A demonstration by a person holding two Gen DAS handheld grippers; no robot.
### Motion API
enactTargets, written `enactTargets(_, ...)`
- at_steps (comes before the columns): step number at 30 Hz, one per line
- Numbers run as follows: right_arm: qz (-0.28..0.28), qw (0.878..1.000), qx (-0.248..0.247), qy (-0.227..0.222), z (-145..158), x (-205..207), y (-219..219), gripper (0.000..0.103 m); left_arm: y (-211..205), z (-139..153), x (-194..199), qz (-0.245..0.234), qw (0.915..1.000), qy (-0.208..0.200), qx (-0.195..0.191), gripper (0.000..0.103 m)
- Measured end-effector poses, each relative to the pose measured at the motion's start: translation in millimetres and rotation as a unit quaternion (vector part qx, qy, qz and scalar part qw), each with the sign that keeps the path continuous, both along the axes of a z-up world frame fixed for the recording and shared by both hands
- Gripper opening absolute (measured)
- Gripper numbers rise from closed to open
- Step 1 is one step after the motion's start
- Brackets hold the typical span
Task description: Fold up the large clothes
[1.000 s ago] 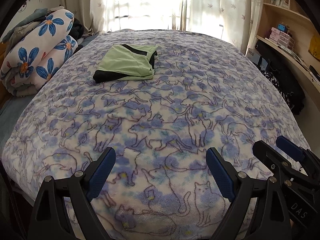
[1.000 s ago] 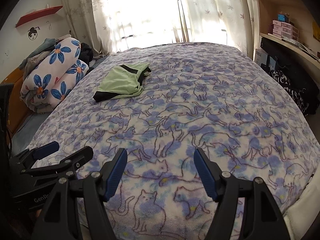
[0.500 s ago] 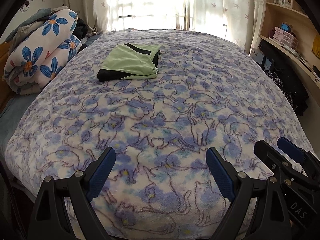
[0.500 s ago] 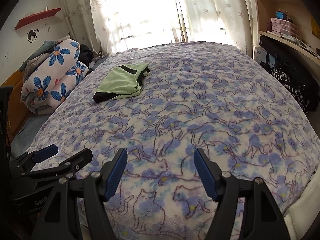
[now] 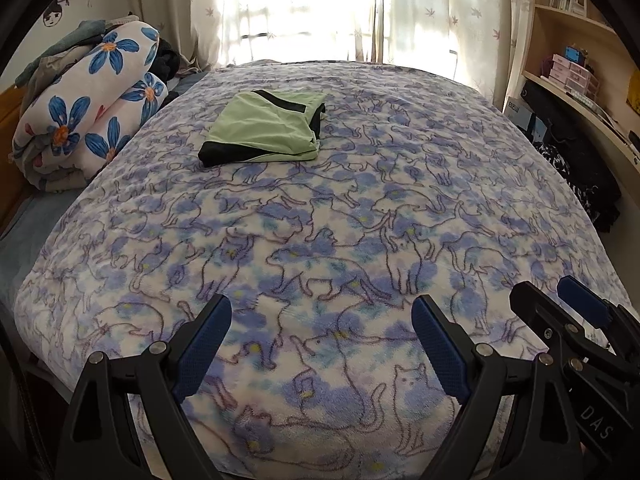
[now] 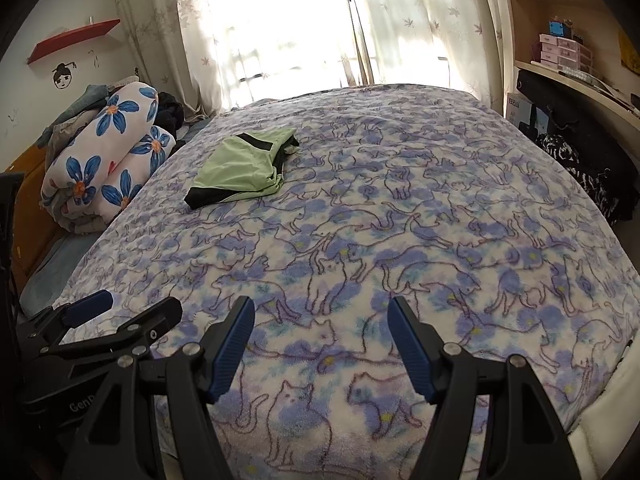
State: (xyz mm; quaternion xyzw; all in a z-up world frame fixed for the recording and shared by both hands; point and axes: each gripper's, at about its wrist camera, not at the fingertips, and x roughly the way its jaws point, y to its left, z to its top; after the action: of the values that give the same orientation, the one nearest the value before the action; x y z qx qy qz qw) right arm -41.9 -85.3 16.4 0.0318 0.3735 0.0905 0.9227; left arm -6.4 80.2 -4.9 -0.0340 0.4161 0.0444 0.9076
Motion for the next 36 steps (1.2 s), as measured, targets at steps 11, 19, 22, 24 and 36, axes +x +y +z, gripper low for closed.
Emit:
enactTargets(11, -0.001, 1.000, 0.004, 0.000, -1.5, -0.2, 0.2, 0.069, 0.5, 0.4, -0.8, 0.001, 1.0000, 0.000, -0.001, 0.090)
enactTargets(19, -0.001, 1.000, 0.004, 0.000, -0.6, 0.5, 0.1, 0.069, -0.4, 0.7, -0.4, 0.000, 1.0000, 0.000, 0.001, 0.090)
enactTargets(22, -0.001, 1.000, 0.004, -0.001, -0.9, 0.3, 0.0, 0.069, -0.5, 0.8, 0.0, 0.001, 1.0000, 0.000, 0.001, 0.090)
enactTargets(24, -0.001, 1.000, 0.004, 0.000, -1.3, 0.8, 0.0, 0.069, 0.0, 0.7, -0.5, 0.000, 1.0000, 0.000, 0.003, 0.090)
enactTargets(36, -0.002, 1.000, 0.005, 0.002, -1.4, 0.4, -0.4, 0.069, 0.2, -0.2, -1.5, 0.001, 1.0000, 0.002, 0.002, 0.089)
